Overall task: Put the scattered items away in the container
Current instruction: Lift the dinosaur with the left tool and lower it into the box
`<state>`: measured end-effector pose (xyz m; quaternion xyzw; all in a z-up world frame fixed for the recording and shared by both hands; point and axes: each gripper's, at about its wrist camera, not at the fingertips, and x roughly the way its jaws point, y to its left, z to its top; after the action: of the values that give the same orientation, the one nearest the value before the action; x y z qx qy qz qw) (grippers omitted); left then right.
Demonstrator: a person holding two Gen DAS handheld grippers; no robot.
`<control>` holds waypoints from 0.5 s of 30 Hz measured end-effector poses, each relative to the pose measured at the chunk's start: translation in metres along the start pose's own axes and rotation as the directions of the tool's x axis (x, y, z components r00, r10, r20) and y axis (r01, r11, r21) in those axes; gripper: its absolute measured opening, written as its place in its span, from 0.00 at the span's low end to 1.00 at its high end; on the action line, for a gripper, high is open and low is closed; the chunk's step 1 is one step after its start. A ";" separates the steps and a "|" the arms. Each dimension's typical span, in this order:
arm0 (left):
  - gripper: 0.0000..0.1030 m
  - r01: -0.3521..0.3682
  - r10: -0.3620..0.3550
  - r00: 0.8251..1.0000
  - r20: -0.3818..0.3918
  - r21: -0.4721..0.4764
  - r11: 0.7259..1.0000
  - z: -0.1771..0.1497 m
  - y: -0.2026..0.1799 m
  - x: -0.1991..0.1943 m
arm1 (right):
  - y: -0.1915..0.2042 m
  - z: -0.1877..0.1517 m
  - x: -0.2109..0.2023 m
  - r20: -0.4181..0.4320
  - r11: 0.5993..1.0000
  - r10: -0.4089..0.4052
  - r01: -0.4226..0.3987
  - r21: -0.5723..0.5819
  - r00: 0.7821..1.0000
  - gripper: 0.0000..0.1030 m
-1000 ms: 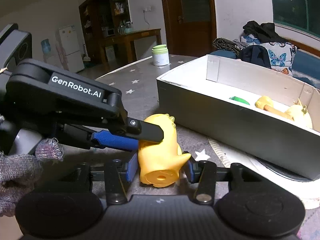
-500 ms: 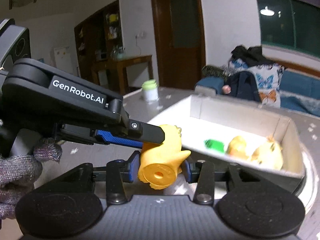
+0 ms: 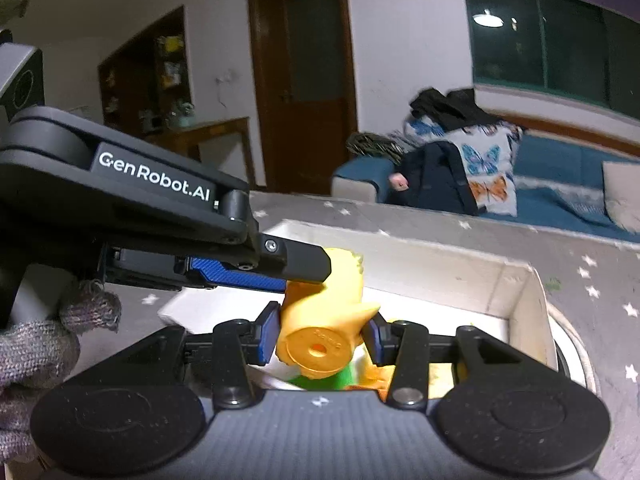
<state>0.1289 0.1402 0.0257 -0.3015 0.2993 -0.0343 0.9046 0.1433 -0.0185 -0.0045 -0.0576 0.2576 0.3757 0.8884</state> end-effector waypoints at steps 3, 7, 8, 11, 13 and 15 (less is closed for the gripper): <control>0.25 0.006 -0.006 1.000 -0.022 -0.004 1.000 0.000 0.004 0.015 | -0.011 -0.003 0.009 -0.019 1.000 -0.010 0.010 0.026 1.000 0.42; 0.25 0.006 -0.006 1.000 -0.030 -0.013 1.000 -0.002 0.010 0.022 | -0.020 -0.009 0.016 -0.044 0.999 -0.022 0.024 0.048 0.999 0.42; 0.26 0.000 0.000 1.000 -0.027 -0.011 1.000 -0.003 0.010 0.020 | -0.021 -0.011 0.016 -0.046 0.999 -0.025 0.027 0.047 0.999 0.42; 0.28 -0.034 0.034 0.999 -0.014 0.014 0.999 -0.001 0.010 0.018 | -0.020 -0.012 0.014 -0.040 0.999 -0.028 0.029 0.045 0.999 0.42; 0.29 -0.044 0.044 0.999 -0.008 0.027 0.999 -0.002 0.008 0.014 | -0.019 -0.013 0.011 -0.033 0.999 -0.028 0.029 0.043 0.999 0.43; 0.29 -0.046 0.046 0.999 0.000 0.033 0.998 -0.003 0.007 0.010 | -0.018 -0.013 0.008 -0.024 0.999 -0.030 0.031 0.038 0.999 0.43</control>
<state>0.1343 0.1418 0.0148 -0.2796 0.3060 -0.0186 0.9098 0.1549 -0.0301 -0.0208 -0.0486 0.2742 0.3562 0.8920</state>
